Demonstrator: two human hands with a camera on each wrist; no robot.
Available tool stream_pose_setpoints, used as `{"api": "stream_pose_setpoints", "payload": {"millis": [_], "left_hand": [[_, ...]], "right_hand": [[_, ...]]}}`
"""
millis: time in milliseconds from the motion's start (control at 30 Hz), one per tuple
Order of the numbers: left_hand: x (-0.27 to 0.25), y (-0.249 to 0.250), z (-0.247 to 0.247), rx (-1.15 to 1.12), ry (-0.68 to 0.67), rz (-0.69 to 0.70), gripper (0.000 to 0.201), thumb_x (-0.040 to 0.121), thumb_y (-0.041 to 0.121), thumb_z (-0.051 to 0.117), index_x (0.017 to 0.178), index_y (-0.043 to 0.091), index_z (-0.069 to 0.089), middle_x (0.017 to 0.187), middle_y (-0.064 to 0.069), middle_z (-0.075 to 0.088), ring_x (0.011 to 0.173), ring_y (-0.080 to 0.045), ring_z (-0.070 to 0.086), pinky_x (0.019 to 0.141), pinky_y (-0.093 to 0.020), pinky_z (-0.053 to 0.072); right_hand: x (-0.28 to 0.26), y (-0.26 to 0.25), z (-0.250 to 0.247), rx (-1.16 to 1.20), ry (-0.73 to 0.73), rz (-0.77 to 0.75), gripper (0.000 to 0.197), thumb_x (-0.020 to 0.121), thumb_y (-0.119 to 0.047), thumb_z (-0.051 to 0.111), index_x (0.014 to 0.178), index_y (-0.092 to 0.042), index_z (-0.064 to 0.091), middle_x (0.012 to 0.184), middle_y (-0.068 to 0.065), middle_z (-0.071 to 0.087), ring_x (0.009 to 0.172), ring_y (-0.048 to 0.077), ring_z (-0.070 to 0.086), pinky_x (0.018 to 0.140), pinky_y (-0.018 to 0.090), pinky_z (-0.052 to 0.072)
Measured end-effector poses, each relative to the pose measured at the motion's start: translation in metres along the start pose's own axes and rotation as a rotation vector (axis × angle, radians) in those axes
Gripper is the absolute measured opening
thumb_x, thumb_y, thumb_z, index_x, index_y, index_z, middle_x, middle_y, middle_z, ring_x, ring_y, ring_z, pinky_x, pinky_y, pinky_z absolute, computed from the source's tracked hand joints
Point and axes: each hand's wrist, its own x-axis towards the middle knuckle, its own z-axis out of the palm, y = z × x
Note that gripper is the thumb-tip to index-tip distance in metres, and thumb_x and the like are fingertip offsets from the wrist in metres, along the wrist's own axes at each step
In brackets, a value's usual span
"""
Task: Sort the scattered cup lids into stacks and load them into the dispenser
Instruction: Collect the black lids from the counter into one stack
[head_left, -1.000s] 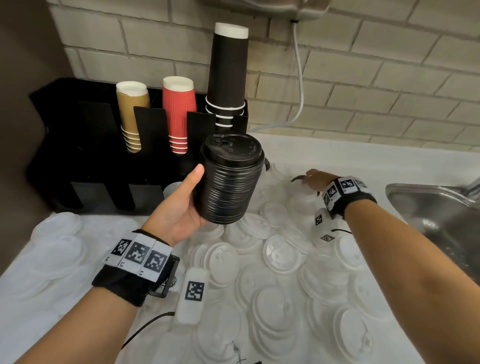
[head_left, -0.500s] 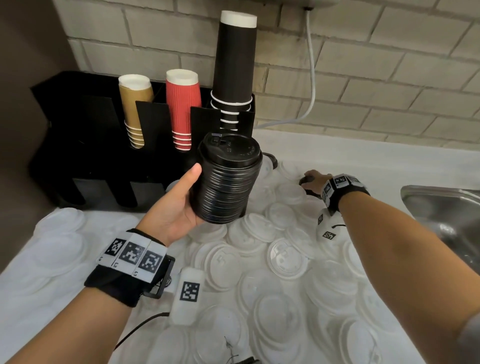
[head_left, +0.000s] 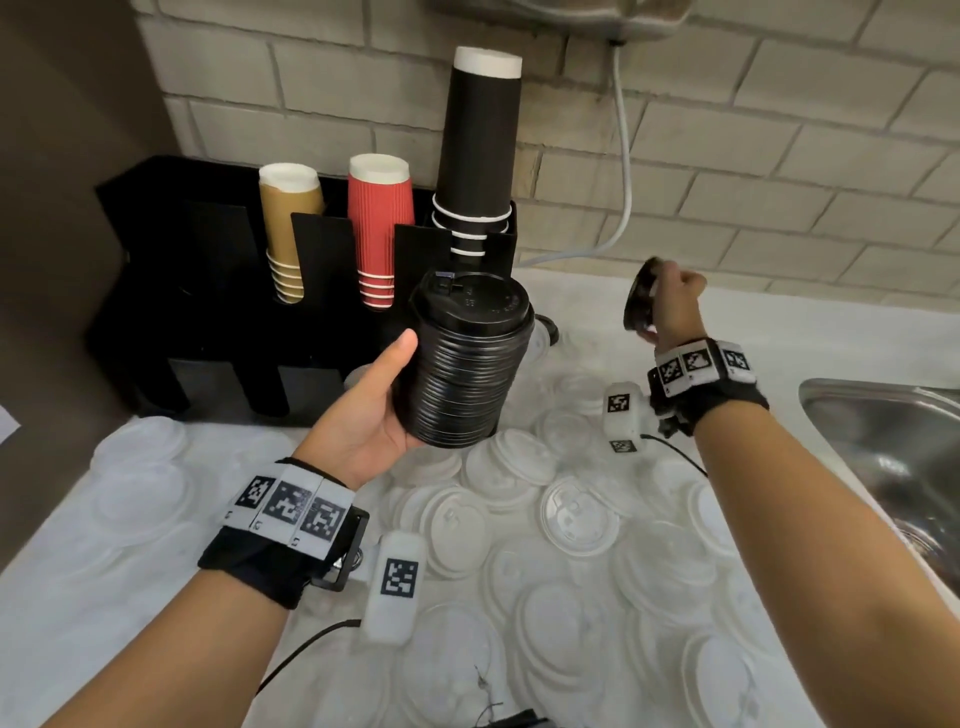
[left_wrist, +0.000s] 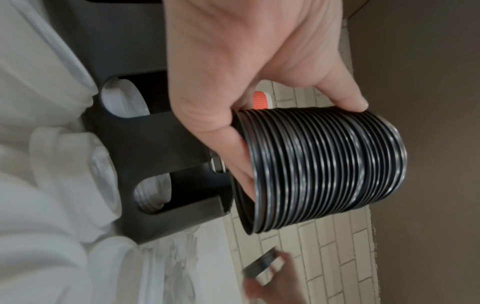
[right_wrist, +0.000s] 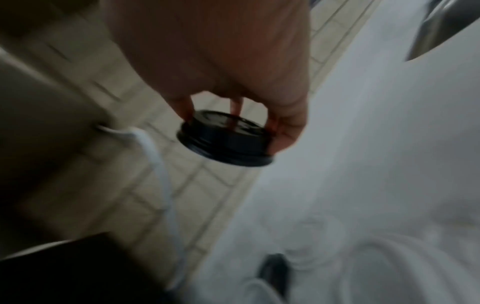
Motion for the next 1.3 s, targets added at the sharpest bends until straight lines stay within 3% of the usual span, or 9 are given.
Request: {"api": "stream_pose_setpoints", "payload": {"millis": [100,200,267,400,467,667,900,1133,1300], "left_hand": [[-0.002,-0.003,0.002,0.006,-0.014,-0.029,0.055,0.068,0.054,0.076,0.114,0.024,0.073,0.126,-0.008,0.066,0.118,-0.024,0.062,0.08,-0.039,0.057],[-0.004,-0.005,0.004,0.015,-0.008,-0.036,0.051,0.069,0.053,0.076,0.113,0.026,0.073,0.124,-0.007,0.067,0.116,-0.024,0.063,0.079,-0.039,0.057],[-0.006,-0.006,0.008,0.032,0.019,-0.048,0.05,0.067,0.053,0.075,0.11,0.027,0.073,0.121,-0.006,0.069,0.112,-0.024,0.065,0.076,-0.041,0.057],[-0.008,-0.009,0.016,0.067,0.098,-0.093,0.076,0.063,0.052,0.076,0.128,0.016,0.06,0.126,-0.011,0.065,0.11,-0.024,0.066,0.077,-0.042,0.059],[-0.011,-0.009,0.02,0.069,0.114,-0.107,0.075,0.072,0.048,0.071,0.136,0.012,0.052,0.132,-0.013,0.061,0.111,-0.025,0.064,0.078,-0.04,0.059],[-0.014,-0.006,0.025,0.051,0.129,-0.117,0.073,0.07,0.045,0.067,0.134,0.013,0.054,0.131,-0.014,0.062,0.117,-0.029,0.062,0.084,-0.041,0.058],[-0.013,-0.008,0.029,0.002,0.154,-0.124,0.083,0.063,0.047,0.071,0.136,0.013,0.052,0.131,-0.012,0.062,0.119,-0.029,0.061,0.086,-0.042,0.058],[-0.014,-0.007,0.03,0.013,0.163,-0.124,0.077,0.069,0.047,0.067,0.136,0.014,0.052,0.131,-0.012,0.062,0.118,-0.028,0.061,0.084,-0.042,0.057],[-0.014,-0.006,0.031,-0.001,0.167,-0.112,0.076,0.071,0.047,0.066,0.137,0.013,0.051,0.131,-0.012,0.063,0.118,-0.028,0.062,0.082,-0.04,0.058]], "right_hand": [[-0.046,-0.027,0.002,0.182,-0.152,-0.254,0.023,0.087,-0.027,0.05,0.106,-0.024,0.039,0.084,-0.005,0.055,0.073,0.01,0.051,0.061,0.026,0.039],[-0.091,-0.049,-0.002,0.114,-0.504,-0.46,0.034,0.072,-0.03,0.056,0.106,-0.028,0.052,0.09,-0.008,0.059,0.079,0.006,0.055,0.063,0.02,0.042],[-0.116,-0.061,-0.003,-0.071,-0.722,-0.582,0.039,0.071,-0.03,0.058,0.11,-0.027,0.055,0.101,-0.008,0.059,0.087,0.004,0.056,0.071,0.018,0.046],[-0.145,-0.076,0.002,-0.398,-0.948,-0.647,0.039,0.08,-0.018,0.064,0.117,-0.023,0.056,0.117,-0.001,0.059,0.104,0.018,0.054,0.087,0.044,0.049],[-0.151,-0.079,0.003,-0.448,-0.97,-0.638,0.04,0.079,-0.017,0.064,0.118,-0.021,0.057,0.12,0.003,0.059,0.109,0.024,0.053,0.087,0.048,0.049],[-0.162,-0.084,0.004,-0.506,-0.978,-0.693,0.045,0.078,-0.018,0.067,0.122,-0.018,0.058,0.12,0.0,0.06,0.107,0.008,0.055,0.085,0.038,0.053],[-0.165,-0.083,0.005,-0.522,-0.925,-0.737,0.047,0.076,-0.02,0.069,0.121,-0.02,0.058,0.12,-0.002,0.059,0.109,0.01,0.054,0.088,0.046,0.049],[-0.163,-0.083,0.009,-0.535,-0.944,-0.756,0.049,0.071,-0.02,0.072,0.119,-0.024,0.062,0.113,-0.009,0.059,0.104,0.003,0.054,0.08,0.02,0.049],[-0.16,-0.083,0.012,-0.554,-0.936,-0.791,0.05,0.069,-0.021,0.073,0.118,-0.026,0.063,0.11,-0.016,0.058,0.104,-0.001,0.053,0.079,0.012,0.044]]}}
